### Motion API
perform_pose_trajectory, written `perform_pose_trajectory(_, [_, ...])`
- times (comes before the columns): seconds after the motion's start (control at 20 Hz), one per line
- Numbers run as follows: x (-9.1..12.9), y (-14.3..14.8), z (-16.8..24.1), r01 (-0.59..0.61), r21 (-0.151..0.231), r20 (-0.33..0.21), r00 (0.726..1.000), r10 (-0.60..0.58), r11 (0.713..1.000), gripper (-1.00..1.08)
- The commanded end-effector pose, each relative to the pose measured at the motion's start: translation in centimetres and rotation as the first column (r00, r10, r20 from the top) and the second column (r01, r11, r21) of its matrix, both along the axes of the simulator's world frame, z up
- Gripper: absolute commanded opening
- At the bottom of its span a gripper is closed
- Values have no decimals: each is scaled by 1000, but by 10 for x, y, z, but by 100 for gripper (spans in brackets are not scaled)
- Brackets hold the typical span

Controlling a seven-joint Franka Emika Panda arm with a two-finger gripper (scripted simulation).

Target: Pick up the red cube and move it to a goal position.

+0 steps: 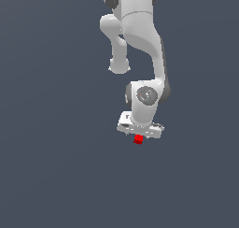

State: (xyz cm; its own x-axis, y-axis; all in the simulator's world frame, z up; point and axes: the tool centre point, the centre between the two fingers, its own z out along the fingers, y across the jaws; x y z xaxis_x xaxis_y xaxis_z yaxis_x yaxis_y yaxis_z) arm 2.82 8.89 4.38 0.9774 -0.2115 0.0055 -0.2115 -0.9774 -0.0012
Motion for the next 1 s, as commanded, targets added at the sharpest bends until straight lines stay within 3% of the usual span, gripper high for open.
perform_pose_trajectory(0.0, [3, 4, -11, 23, 0, -2, 1000, -23, 1000, 100])
perform_pose_trajectory(0.5, [7, 9, -24, 47, 0, -6, 999, -47, 999, 100])
perform_pose_trajectory(0.55, [7, 9, -24, 47, 0, -6, 999, -47, 999, -100])
perform_pose_trajectory(0.95, [7, 9, -24, 47, 0, -6, 999, -47, 999, -100])
